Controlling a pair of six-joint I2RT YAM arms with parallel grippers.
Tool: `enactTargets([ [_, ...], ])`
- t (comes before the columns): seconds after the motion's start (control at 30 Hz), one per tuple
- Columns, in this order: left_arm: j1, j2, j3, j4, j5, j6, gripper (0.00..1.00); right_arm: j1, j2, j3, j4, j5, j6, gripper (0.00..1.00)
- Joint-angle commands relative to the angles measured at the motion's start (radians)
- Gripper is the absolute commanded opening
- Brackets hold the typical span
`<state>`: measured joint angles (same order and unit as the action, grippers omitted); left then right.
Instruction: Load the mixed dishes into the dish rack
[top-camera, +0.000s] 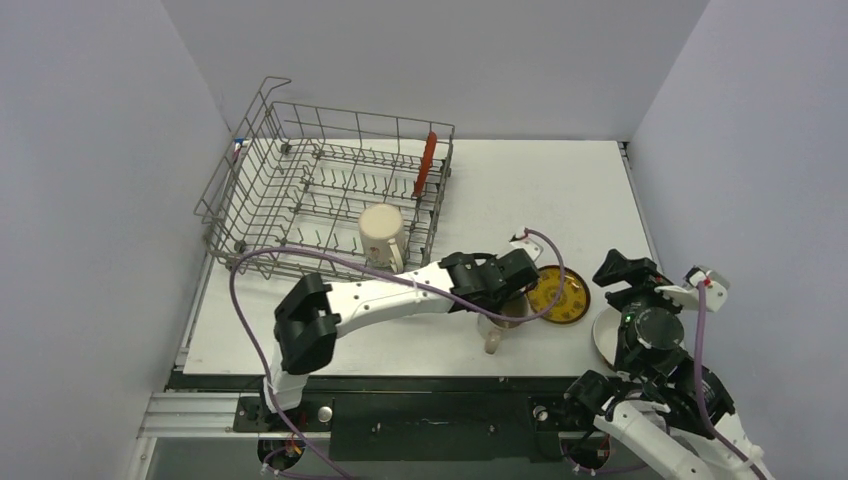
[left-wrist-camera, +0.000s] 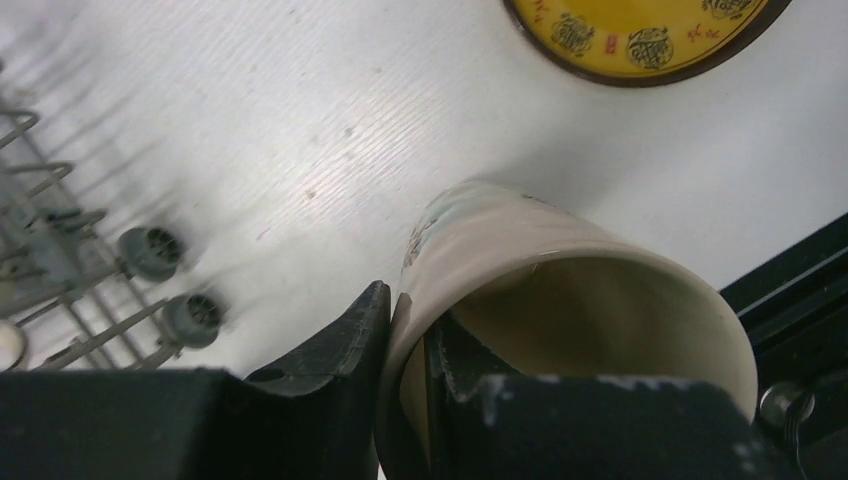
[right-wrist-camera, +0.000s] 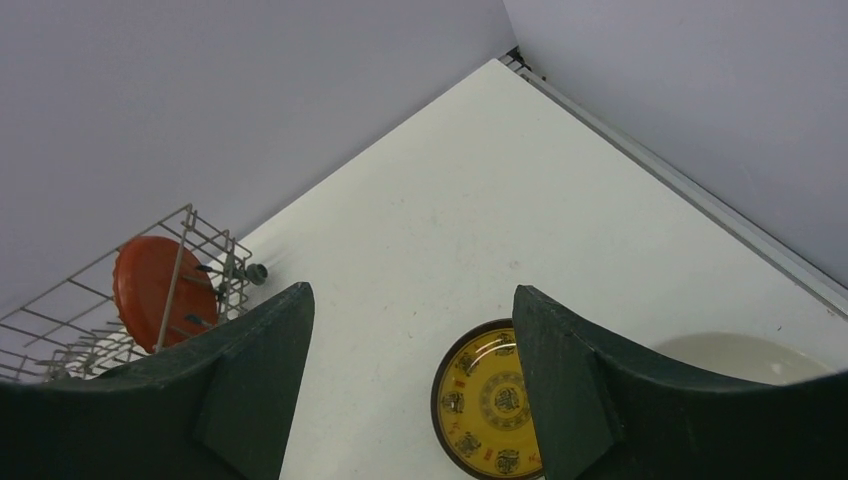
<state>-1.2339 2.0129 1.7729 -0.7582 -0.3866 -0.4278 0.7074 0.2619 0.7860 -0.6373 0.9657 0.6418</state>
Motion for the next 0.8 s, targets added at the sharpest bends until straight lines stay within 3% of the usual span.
enactTargets([
  [0.0, 0.018, -0.274, -0.089, 0.137, -0.039, 0.006, 0.0, -0.002, 0.099, 0.028, 0.042, -0.018, -0.008, 0.68],
  [0.17, 0.089, -0.47, -0.243, 0.219, -0.018, -0.024, 0.0, -0.004, 0.204, 0.038, 0.076, -0.108, -0.015, 0.68],
  [0.37, 0.275, -0.729, -0.476, 0.353, 0.16, -0.131, 0.0, -0.004, 0.375, 0.085, 0.149, -0.271, -0.027, 0.68],
  [0.43, 0.32, -0.804, -0.514, 0.368, 0.197, -0.148, 0.0, -0.004, 0.435, 0.115, 0.167, -0.339, -0.032, 0.69],
  [0.53, 0.353, -0.907, -0.521, 0.327, 0.206, -0.129, 0.0, -0.003, 0.509, 0.147, 0.201, -0.451, -0.043, 0.78],
  [0.77, 0.47, -1.095, -0.552, 0.274, 0.207, -0.106, 0.0, 0.0, 0.651, 0.196, 0.315, -0.649, -0.045, 0.79],
])
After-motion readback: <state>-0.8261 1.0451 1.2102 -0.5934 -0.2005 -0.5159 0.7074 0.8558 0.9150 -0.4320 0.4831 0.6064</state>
